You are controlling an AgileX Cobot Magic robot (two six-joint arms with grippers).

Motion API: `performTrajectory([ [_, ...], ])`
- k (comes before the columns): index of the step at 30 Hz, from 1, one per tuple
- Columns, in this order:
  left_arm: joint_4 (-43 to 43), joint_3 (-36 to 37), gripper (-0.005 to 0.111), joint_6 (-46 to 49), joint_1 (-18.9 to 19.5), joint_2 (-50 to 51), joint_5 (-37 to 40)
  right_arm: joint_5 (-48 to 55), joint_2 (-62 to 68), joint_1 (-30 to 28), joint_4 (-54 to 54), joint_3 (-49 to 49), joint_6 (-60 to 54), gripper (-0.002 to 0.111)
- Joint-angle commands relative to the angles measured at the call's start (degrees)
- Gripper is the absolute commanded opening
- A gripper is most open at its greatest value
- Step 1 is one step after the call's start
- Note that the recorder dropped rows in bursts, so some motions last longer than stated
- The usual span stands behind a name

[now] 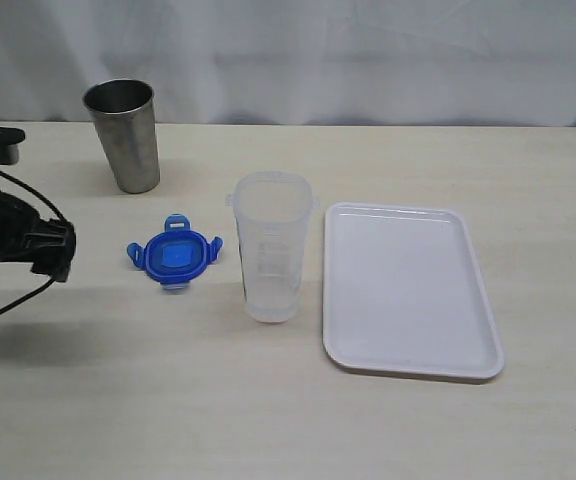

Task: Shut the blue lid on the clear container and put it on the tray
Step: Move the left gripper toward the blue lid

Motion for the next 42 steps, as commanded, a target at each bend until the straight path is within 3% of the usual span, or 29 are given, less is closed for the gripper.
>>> performTrajectory([
  [1,-13.68,0.13,0.103,5.52,-0.19,-0.31,-2.16,0.09,-0.31,0.04,0.22,0.17,0.31,0.005],
  [10,-5.93,0.13,0.103,5.18,-0.19,-0.31,-4.45,0.09,-0.31,0.04,0.22,0.17,0.31,0.005],
  [17,-5.93,0.13,0.101,5.18,-0.19,-0.31,-5.84,0.09,-0.31,0.04,0.22,0.17,0.31,0.005],
  [22,-6.20,0.13,0.066,6.95,-0.19,-0.31,-8.19,0.09,-0.31,0.04,0.22,0.17,0.31,0.005],
  [31,-6.82,0.13,0.052,5.19,-0.09,-0.31,-6.68,0.09,-0.31,0.04,0.22,0.17,0.31,0.005],
  [34,-9.30,0.13,0.045,5.69,-0.09,-0.31,-6.52,0.09,-0.31,0.04,0.22,0.17,0.31,0.005],
  [37,-12.33,0.13,0.045,7.56,-0.09,-0.31,-7.46,0.09,-0.31,0.04,0.22,0.17,0.31,0.005],
  [42,-28.42,0.13,0.045,22.90,-0.09,3.40,-9.11,0.09,-0.31,0.04,0.22,0.17,0.31,0.005],
])
